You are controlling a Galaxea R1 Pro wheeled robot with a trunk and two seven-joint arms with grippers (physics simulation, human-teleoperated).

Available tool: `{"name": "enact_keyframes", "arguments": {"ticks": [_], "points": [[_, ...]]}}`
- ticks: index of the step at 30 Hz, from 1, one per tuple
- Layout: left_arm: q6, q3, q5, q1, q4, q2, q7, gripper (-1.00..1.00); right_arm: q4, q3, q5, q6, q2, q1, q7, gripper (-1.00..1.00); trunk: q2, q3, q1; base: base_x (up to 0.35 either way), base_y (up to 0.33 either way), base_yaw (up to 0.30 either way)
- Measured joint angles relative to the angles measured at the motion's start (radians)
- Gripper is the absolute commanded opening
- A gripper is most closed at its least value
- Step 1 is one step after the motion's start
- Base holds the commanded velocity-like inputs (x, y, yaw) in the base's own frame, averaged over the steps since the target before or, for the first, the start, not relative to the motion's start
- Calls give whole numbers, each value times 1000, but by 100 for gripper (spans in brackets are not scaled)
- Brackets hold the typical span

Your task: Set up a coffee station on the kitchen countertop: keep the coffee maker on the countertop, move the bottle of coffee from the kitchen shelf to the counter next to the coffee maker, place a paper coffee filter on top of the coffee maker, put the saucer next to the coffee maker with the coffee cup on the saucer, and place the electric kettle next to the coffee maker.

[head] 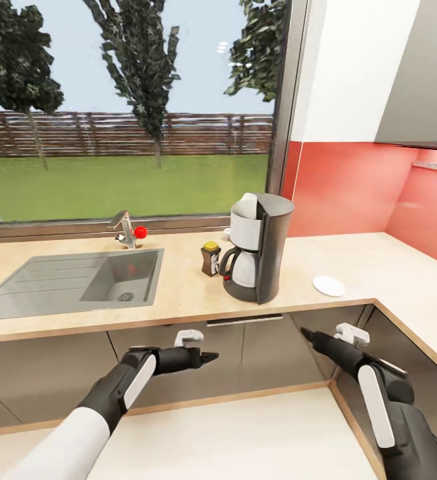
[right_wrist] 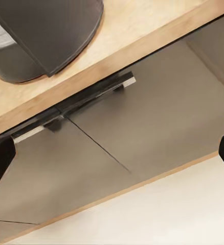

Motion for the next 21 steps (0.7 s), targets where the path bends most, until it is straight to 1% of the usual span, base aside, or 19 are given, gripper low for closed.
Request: {"name": "enact_keyframes", "arguments": {"ticks": [2, 5, 7, 8, 9, 12, 15, 21], "points": [[-4, 3, 17, 2, -1, -1, 3, 100, -9, -3, -18, 17, 0, 0, -1, 100, 0, 0, 0, 0, -25, 0], [-9, 6, 26, 8, -4, -1, 4, 100, -22, -8, -37, 73, 0, 0, -1, 100, 0, 0, 0, 0, -175, 0], [-16, 6, 28, 11, -5, 0, 4, 100, -31, -23, -47, 90, 0, 0, 0, 100, 0, 0, 0, 0, -242, 0], [-32, 5, 28, 13, -4, 1, 4, 100, -36, -42, -55, 98, 0, 0, 0, 100, 0, 0, 0, 0, -263, 0], [-69, 4, 28, 14, 4, 1, 5, 100, -39, -58, -60, 103, 0, 0, 0, 100, 0, 0, 0, 0, -266, 0], [-107, 2, 30, 13, 10, 0, 7, 100, -41, -68, -66, 105, 0, 0, 0, 100, 0, 0, 0, 2, -270, 0], [-122, 2, 31, 13, 20, -8, 7, 100, -40, -72, -68, 105, 0, 0, 3, 100, 0, 0, 0, 92, -268, 0], [-125, 0, 32, 13, 23, -10, 7, 100, -39, -73, -70, 106, 0, 0, 8, 100, 0, 0, 0, 106, -265, 0]]}}
